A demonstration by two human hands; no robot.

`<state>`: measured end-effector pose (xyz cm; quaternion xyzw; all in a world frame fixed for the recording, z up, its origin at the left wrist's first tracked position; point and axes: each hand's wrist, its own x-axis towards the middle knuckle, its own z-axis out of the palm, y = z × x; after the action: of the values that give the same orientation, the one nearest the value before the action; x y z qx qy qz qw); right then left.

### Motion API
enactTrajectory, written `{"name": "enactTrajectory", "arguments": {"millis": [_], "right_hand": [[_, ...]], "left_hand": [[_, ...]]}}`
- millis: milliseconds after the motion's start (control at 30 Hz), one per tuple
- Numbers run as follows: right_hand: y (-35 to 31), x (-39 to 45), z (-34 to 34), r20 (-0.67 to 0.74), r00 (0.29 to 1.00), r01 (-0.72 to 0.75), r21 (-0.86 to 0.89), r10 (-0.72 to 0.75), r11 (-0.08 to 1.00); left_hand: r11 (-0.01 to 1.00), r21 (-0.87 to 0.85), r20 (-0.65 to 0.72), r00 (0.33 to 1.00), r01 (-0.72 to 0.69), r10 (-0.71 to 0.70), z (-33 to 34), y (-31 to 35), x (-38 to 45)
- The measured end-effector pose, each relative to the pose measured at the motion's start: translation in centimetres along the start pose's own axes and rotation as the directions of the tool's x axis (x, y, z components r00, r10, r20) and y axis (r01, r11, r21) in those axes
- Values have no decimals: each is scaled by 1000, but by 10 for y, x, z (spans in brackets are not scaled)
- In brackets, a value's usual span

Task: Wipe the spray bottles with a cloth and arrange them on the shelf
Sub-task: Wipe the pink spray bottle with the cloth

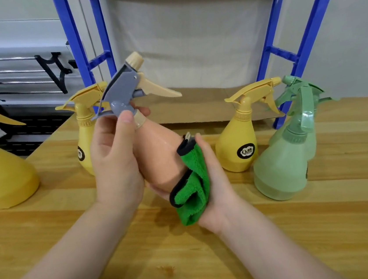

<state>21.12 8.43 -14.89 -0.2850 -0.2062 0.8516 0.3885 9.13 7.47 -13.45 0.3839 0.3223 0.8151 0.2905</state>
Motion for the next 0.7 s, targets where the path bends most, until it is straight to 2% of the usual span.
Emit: {"name": "enactTrajectory", "arguments": {"millis": [133,300,400,533,700], "right_hand": [[1,-2,2,-15,998,-59,-35,58,998],[-2,-3,2,-93,994,-80,-269,57,960],[-5,-2,0,-136,991,-56,-398,1,916],[-11,-1,-6,-151,974,43,-605,-168,795],[-21,-10,-7,-130,963,46,-786,-237,617]], "left_hand": [[998,25,84,995,-62,60,-8,-3,2],[999,25,122,992,-49,45,-11,-2,4],[997,29,124,990,-66,62,-11,-2,4],[990,7,218,967,-139,134,-9,0,0],[982,-27,248,950,-186,187,-9,6,1]]}}
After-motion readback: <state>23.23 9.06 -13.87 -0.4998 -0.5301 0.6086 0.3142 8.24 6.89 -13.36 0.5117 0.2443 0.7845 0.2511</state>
